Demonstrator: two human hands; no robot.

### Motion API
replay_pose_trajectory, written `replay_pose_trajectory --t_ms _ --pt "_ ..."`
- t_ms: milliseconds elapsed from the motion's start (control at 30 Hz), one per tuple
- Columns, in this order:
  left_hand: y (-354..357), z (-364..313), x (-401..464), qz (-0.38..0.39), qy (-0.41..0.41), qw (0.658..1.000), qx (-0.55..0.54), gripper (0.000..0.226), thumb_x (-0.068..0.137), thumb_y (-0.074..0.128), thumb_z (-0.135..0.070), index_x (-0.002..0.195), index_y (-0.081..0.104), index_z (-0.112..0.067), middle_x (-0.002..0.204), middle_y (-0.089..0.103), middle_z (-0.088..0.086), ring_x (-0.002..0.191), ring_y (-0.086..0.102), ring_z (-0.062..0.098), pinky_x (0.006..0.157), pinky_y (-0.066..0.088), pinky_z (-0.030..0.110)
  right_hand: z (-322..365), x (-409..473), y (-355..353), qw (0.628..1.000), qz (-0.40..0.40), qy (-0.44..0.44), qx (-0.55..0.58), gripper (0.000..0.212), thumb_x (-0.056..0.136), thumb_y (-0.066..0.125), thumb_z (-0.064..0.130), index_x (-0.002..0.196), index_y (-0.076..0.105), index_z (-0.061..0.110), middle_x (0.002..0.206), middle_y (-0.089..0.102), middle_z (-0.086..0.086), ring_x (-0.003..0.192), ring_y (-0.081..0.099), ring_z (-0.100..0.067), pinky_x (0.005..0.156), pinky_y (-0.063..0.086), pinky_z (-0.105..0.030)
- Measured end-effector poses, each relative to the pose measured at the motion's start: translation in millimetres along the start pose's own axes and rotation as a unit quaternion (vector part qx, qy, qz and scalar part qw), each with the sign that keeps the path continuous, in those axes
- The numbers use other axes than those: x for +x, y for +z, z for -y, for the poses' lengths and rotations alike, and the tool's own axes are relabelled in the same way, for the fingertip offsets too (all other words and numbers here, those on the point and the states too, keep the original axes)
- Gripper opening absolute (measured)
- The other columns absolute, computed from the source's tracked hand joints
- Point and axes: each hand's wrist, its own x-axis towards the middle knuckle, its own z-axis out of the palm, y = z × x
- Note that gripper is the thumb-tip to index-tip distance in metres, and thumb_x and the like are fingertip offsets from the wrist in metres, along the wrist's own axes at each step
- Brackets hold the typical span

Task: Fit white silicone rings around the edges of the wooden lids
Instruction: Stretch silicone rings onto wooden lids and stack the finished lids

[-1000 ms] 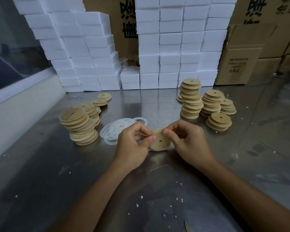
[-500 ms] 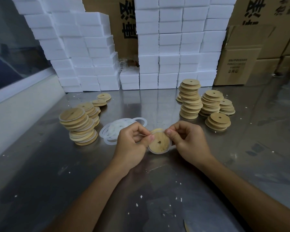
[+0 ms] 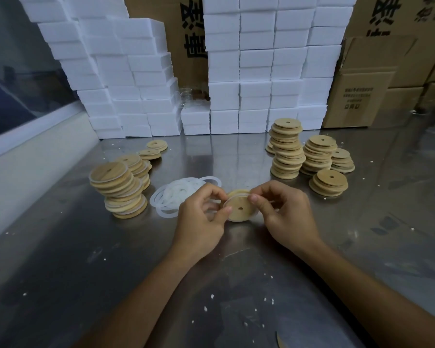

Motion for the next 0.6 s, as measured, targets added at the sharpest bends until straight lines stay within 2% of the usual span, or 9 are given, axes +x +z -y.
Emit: replay_pose_trajectory --t_ms 133,267,367,500,600 --pt "-2 2 1 0.003 -0.003 1.0 0.019 0.039 0.078 0.074 -0.001 0.082 0.059 -0.037 0.087 0.069 -0.02 0.082 0.071 0.004 0.072 0.057 0.024 3 0 -1 0.999 0.008 -0.025 -0.023 0.004 0.087 0.072 0.008 0.084 0.073 0.01 0.077 0.07 0.01 0.074 0.065 -0.007 0.066 0.053 -0.025" --pt "-5 1 3 0.007 -0.014 1.0 0.009 0.037 0.078 0.072 0.001 0.083 0.06 -0.033 0.087 0.07 -0.017 0.08 0.071 0.006 0.072 0.058 0.024 3 2 -1 1.0 -0.003 0.0 0.0 0.009 0.086 0.074 0.008 0.078 0.072 0.012 0.071 0.07 0.006 0.066 0.064 -0.009 0.064 0.052 -0.025" --pt "-6 1 3 0.007 -0.037 0.999 -0.012 0.035 0.079 0.073 0.003 0.081 0.061 -0.031 0.086 0.071 -0.013 0.08 0.071 0.009 0.071 0.058 0.026 3 2 0 1.0 0.011 0.013 0.024 0.007 0.086 0.074 0.011 0.081 0.073 0.014 0.074 0.072 0.005 0.069 0.067 -0.009 0.066 0.056 -0.026" --pt "-9 2 3 -0.011 -0.084 0.995 -0.052 0.035 0.079 0.074 0.005 0.076 0.063 -0.029 0.086 0.072 -0.004 0.082 0.073 0.017 0.076 0.06 0.039 2 1 4 0.998 0.03 0.037 0.037 0.004 0.088 0.072 0.014 0.084 0.072 0.013 0.077 0.072 0.003 0.072 0.068 -0.014 0.071 0.059 -0.038" --pt "-11 2 3 -0.009 -0.099 0.992 -0.072 0.036 0.08 0.073 0.006 0.074 0.063 -0.028 0.086 0.072 -0.004 0.079 0.073 0.018 0.074 0.06 0.04 -1 2 3 0.998 0.037 0.053 0.025 0.004 0.089 0.072 0.014 0.085 0.072 0.012 0.078 0.073 0.002 0.072 0.068 -0.016 0.072 0.058 -0.043"
